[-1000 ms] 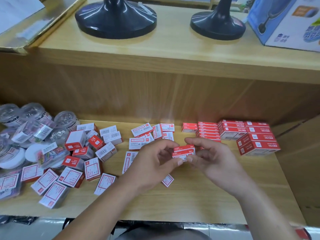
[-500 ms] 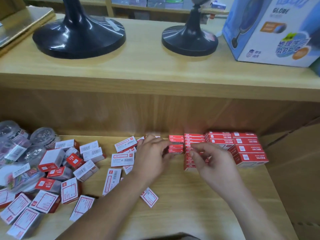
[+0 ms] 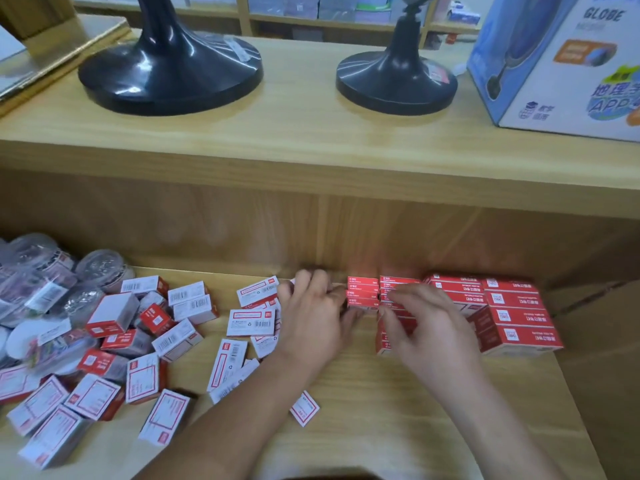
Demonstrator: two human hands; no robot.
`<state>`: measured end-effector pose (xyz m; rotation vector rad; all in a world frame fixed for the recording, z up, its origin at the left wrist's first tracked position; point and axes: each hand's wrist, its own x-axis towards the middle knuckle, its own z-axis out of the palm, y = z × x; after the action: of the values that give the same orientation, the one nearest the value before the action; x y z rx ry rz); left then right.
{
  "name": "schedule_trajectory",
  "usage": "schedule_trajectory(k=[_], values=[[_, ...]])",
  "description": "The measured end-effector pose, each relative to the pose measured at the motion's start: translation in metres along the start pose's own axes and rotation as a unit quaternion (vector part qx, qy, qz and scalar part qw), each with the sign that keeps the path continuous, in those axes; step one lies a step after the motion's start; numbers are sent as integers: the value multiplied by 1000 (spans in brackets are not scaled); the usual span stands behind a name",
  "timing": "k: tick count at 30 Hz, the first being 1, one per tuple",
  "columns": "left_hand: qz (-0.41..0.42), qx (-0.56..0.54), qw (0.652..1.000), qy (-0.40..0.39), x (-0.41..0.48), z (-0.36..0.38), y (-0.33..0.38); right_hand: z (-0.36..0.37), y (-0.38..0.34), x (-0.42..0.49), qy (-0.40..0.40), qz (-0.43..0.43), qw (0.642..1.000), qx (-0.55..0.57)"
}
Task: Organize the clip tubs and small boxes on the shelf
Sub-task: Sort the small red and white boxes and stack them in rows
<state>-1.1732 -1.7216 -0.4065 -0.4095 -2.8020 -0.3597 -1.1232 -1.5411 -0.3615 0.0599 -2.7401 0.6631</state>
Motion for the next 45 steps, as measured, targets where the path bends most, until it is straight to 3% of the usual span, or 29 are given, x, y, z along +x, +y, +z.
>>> schedule_trajectory(k=[14,19,24,28,38,45], values=[[-2,27,1000,-15,-6,7,4,-7,-12,-13,-4,-9,999,50],[5,-44,999,-8,-26,-27,-15,-4,-35,-21,3,-44,996,77],[-42,-73,996,13,-71,-62,-80,31,-69,-32,-80,-17,985,152],[-43,-103,993,-47,-101,-71,-103,58,-74,-42,-149,4,981,123],[-39,-160,984,-73,-138,-71,-110,52,-73,-58,-193,-32,979,65],[-54,-161,984,-60,-137,-71,-111,45,-74,-75,-166,-14,975,144]])
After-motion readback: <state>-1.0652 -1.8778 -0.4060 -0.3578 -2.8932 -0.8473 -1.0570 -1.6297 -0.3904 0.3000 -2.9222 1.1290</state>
